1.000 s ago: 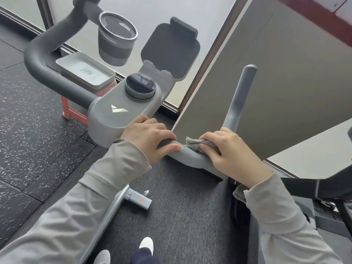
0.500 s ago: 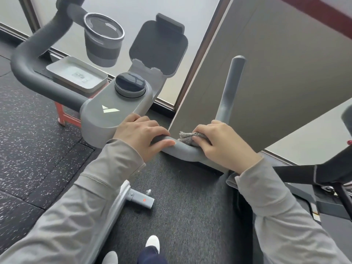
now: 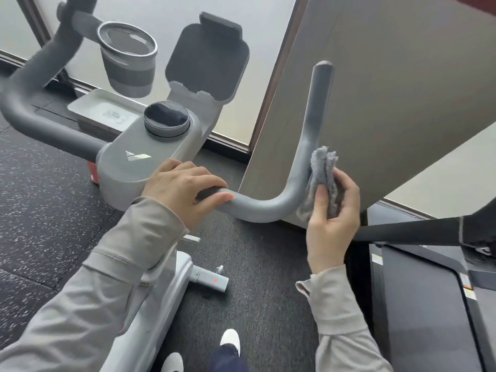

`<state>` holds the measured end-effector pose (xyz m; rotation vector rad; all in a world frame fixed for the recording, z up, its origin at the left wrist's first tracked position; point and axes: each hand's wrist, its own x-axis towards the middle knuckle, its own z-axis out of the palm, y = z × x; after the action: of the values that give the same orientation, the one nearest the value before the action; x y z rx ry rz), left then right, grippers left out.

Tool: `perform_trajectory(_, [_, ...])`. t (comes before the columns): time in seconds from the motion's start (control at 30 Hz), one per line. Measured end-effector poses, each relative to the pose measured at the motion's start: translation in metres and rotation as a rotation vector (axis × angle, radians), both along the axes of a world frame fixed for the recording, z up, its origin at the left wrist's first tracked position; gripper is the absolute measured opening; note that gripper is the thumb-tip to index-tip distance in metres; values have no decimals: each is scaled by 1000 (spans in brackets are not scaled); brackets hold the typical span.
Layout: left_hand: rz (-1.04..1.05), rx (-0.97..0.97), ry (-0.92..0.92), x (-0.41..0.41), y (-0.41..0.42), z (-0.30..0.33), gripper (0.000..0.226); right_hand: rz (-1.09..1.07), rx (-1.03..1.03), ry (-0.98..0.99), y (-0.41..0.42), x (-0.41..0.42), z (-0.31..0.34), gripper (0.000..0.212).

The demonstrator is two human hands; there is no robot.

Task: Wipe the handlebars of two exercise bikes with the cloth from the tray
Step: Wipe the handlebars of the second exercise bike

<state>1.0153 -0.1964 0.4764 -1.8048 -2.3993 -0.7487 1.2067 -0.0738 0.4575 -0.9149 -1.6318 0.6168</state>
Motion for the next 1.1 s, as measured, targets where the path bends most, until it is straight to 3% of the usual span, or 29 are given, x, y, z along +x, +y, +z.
perform_trajectory(0.4, [-5, 33, 21, 1, 1, -2, 63, -31, -39, 220, -85, -34, -59, 36])
perform_trajectory(0.6, [-17, 24, 23, -1, 1, -5, 46, -71, -80, 294, -87, -28, -62, 32])
perform_trajectory(0.8, [-28, -10, 22, -3, 0, -7, 46, -213, -30, 267, -61, -30, -57, 27])
perform_trajectory(1.1, [-88, 93, -24, -6, -7, -5, 25, -149, -71, 242, -112, -64, -54, 25])
